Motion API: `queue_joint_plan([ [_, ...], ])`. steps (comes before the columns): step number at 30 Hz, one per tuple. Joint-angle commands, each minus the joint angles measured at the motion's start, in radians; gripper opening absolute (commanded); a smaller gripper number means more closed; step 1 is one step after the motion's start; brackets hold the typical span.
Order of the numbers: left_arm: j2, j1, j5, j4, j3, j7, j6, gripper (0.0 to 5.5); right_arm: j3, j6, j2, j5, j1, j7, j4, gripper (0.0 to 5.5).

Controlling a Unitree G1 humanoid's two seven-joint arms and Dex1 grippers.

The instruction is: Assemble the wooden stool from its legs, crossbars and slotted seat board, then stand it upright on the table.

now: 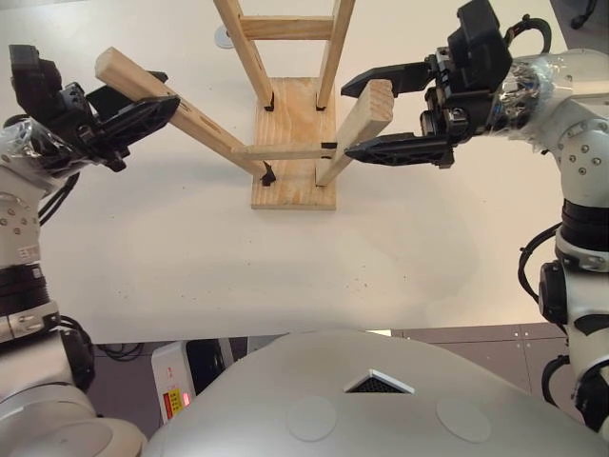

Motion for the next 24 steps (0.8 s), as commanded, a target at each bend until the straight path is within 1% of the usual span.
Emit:
queue_joint_plan([
  [1,0.085,0.019,0.175,0.034,-0.104,-0.031,0.001,2.01,0.006,0.007,0.009,0.013,0.024,-0.017,-0.040,3.72],
  [5,0.140,-0.056,0.245,0.037,-0.157,-0.091,-0.053,2.01,0.006,0.003,0.020,0.015,0.050,-0.046,-0.058,3.72],
  [9,0.143,-0.128,0.295,0.063,-0.194,-0.127,-0.082,2.01,0.009,-0.002,0.026,0.017,0.062,-0.058,-0.063,3.72],
  [13,0.140,-0.164,0.319,0.106,-0.199,-0.145,-0.094,2.01,0.000,-0.014,0.034,0.013,0.060,-0.080,-0.058,3.72],
  [15,0.135,-0.165,0.312,0.116,-0.183,-0.144,-0.091,2.01,-0.005,-0.014,0.038,0.010,0.054,-0.095,-0.048,3.72],
  [21,0.134,-0.136,0.263,0.122,-0.066,-0.107,-0.060,2.01,-0.031,0.018,0.057,0.028,0.044,-0.151,-0.031,2.65],
  [24,0.126,-0.113,0.255,0.107,-0.027,-0.092,-0.046,2.01,-0.036,0.028,0.053,0.027,0.052,-0.169,-0.037,2.48],
])
